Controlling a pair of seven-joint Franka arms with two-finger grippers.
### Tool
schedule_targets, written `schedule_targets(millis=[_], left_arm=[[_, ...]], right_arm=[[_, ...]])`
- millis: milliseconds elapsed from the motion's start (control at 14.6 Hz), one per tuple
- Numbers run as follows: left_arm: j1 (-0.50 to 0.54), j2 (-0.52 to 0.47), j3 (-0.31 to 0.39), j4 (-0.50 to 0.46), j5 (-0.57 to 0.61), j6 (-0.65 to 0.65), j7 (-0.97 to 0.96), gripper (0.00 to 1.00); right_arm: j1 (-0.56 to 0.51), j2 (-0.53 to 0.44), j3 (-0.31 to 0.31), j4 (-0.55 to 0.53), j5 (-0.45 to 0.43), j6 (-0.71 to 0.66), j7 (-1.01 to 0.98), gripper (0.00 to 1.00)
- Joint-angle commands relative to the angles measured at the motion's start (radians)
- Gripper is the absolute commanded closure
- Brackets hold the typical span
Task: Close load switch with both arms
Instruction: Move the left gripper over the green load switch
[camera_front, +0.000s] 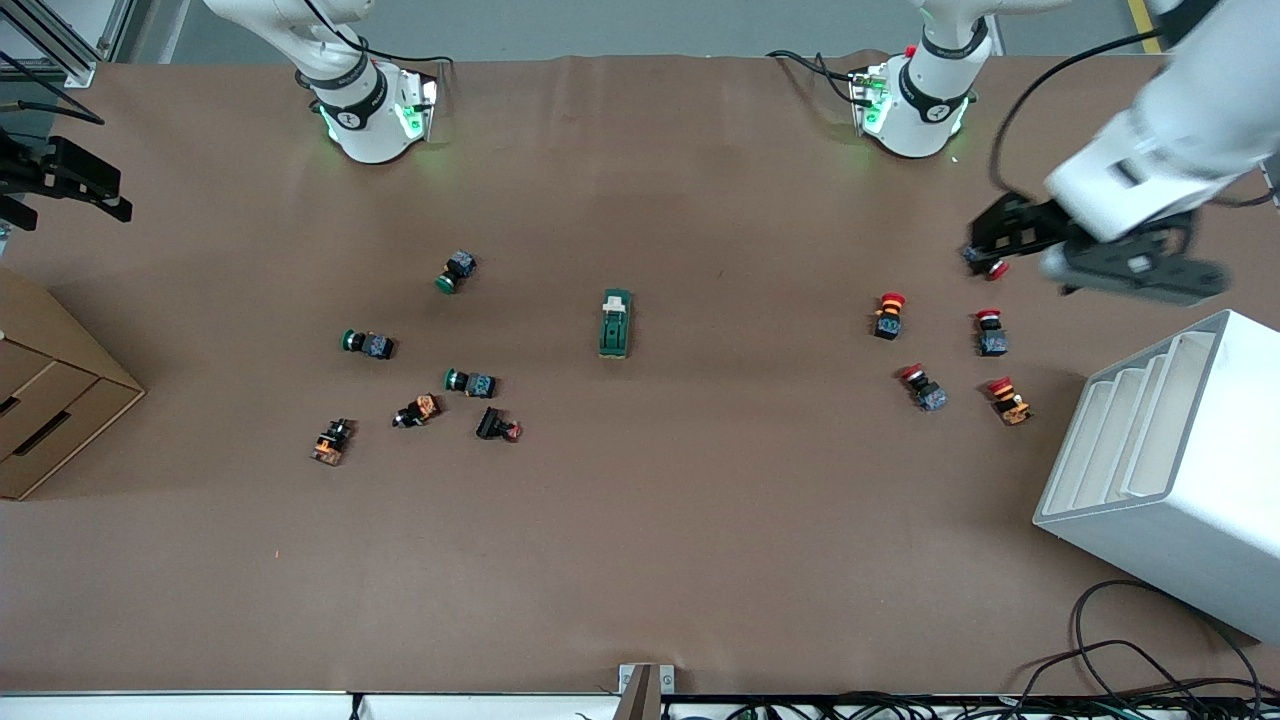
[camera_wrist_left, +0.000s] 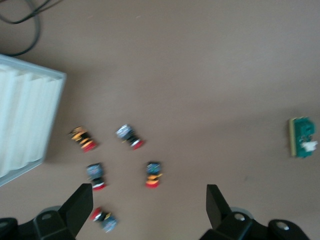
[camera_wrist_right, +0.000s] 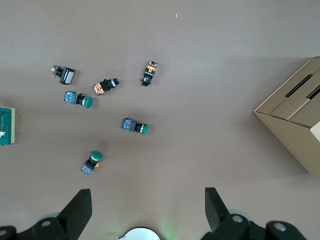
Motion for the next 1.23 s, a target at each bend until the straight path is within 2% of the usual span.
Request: schedule_targets(millis=[0,137,341,546,820,956,1161], left_arm=[[-0.007,0.071,-0.111,0.0,0.003,0.091,-0.151,0.0],[-0.042,0.102,-0.165,-0.06,0.004,0.22,-0.332,0.0],[-0.16,0.157,-0.168,-0.109,0.016,0.349,-0.463,0.0],[-0.264,0.222,-0.17,-0.154,0.145,0.459,-0.581,0.0],[-0.381,0.323,-0.168,-0.166,0.283,0.598,-0.833,0.0],[-0.431,0.386,-0.168,-0.165,0.39,0.665,-0.991,0.0],[-0.508,0.473,-0.168,-0.159,0.588,0.696,-1.218,0.0]], right_arm=[[-0.003,-0.034,0.001,-0.041,0.007,0.015,-0.008,0.0],[-0.003,-0.034,0.001,-0.041,0.007,0.015,-0.008,0.0],[-0.003,-0.034,0.001,-0.041,0.007,0.015,-0.008,0.0],[-0.003,-0.034,0.001,-0.039,0.007,0.015,-0.008,0.0],[-0.003,-0.032,0.001,-0.035,0.007,0.013,-0.008,0.0],[-0.004,-0.032,0.001,-0.03,0.007,0.008,-0.008,0.0],[-0.016,-0.02,-0.003,-0.009,0.005,0.005,0.003,0.0]])
